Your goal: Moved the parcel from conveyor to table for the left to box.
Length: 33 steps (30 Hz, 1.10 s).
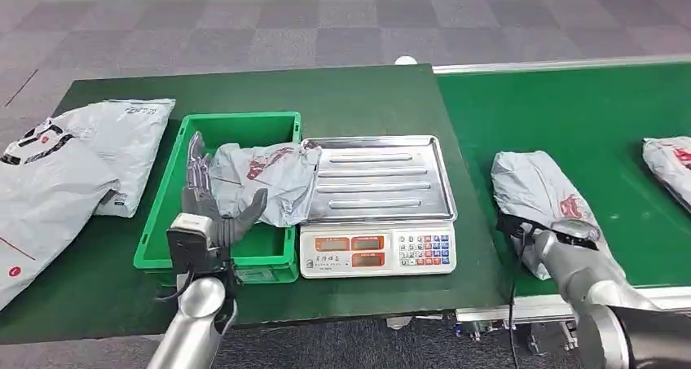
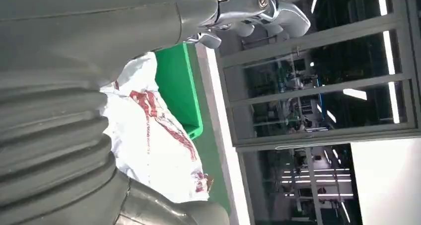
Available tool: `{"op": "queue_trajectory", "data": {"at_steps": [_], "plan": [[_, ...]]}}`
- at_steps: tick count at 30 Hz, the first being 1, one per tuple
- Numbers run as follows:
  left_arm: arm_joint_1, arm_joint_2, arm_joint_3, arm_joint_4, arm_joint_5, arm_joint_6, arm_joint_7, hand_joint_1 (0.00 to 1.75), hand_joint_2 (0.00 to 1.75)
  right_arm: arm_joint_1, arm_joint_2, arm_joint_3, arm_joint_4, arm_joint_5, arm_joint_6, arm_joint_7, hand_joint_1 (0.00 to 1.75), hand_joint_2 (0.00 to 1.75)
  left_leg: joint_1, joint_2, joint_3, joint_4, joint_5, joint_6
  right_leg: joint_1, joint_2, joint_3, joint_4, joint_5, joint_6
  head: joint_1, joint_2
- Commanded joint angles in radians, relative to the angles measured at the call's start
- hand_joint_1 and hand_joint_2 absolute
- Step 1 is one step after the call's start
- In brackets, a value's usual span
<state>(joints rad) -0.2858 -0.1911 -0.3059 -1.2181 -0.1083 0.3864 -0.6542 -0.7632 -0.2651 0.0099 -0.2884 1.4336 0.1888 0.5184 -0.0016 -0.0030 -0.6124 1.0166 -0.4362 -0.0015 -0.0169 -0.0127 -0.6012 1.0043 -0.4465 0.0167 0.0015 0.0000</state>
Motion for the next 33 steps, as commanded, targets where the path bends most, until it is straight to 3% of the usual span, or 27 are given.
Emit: {"op": "queue_trajectory", "data": {"at_steps": [1, 3, 4, 5, 10, 33], "plan": [[-0.051, 0.026, -0.034, 0.085, 0.005, 0.001, 0.003, 0.0, 1.75, 0.006, -0.011, 0.049, 0.058, -0.008, -0.01, -0.007, 0.0, 0.0, 0.001, -0.001, 0.003, -0.002, 0.0, -0.001, 0.001, 0.0, 0.003, -0.002, 0.0, -0.001, 0.0, 0.0], [-0.051, 0.026, -0.034, 0.085, 0.005, 0.001, 0.003, 0.0, 1.75, 0.006, -0.011, 0.049, 0.058, -0.008, -0.01, -0.007, 0.0, 0.0, 0.001, -0.001, 0.004, -0.003, 0.0, -0.001, 0.001, 0.0, 0.004, -0.003, 0.0, -0.002, 0.0, 0.0], [-0.051, 0.026, -0.034, 0.085, 0.005, 0.001, 0.003, 0.0, 1.75, 0.006, -0.011, 0.049, 0.058, -0.008, -0.01, -0.007, 0.21, 0.0, 0.002, -0.001, 0.006, -0.005, 0.001, -0.001, 0.002, 0.0, 0.006, -0.005, 0.001, -0.002, 0.0, 0.0], [-0.05, 0.028, -0.036, 0.084, 0.005, 0.001, 0.002, 0.0, 1.75, 0.008, -0.004, 0.042, 0.05, -0.014, -0.028, -0.012, 1.75, 0.0, 0.001, -0.001, 0.004, -0.003, 0.0, -0.001, 0.001, 0.0, 0.005, -0.003, 0.0, -0.002, 0.0, 0.0], [-0.052, 0.032, -0.032, 0.108, 0.01, 0.002, -0.004, 0.0, 1.75, 0.022, 0.013, 0.018, 0.043, -0.033, -0.081, -0.04, 1.75, 0.0, 0.001, 0.0, 0.004, -0.003, 0.0, -0.001, 0.001, 0.001, 0.004, -0.003, 0.0, -0.001, 0.0, 0.0], [-0.053, 0.032, -0.032, 0.107, 0.01, 0.002, -0.004, 0.0, 1.75, 0.024, 0.009, 0.02, 0.042, -0.03, -0.083, -0.045, 1.75, 0.0, 0.001, 0.0, 0.003, -0.002, 0.0, -0.001, 0.001, 0.001, 0.004, -0.003, 0.0, -0.001, 0.0, 0.0]]}}
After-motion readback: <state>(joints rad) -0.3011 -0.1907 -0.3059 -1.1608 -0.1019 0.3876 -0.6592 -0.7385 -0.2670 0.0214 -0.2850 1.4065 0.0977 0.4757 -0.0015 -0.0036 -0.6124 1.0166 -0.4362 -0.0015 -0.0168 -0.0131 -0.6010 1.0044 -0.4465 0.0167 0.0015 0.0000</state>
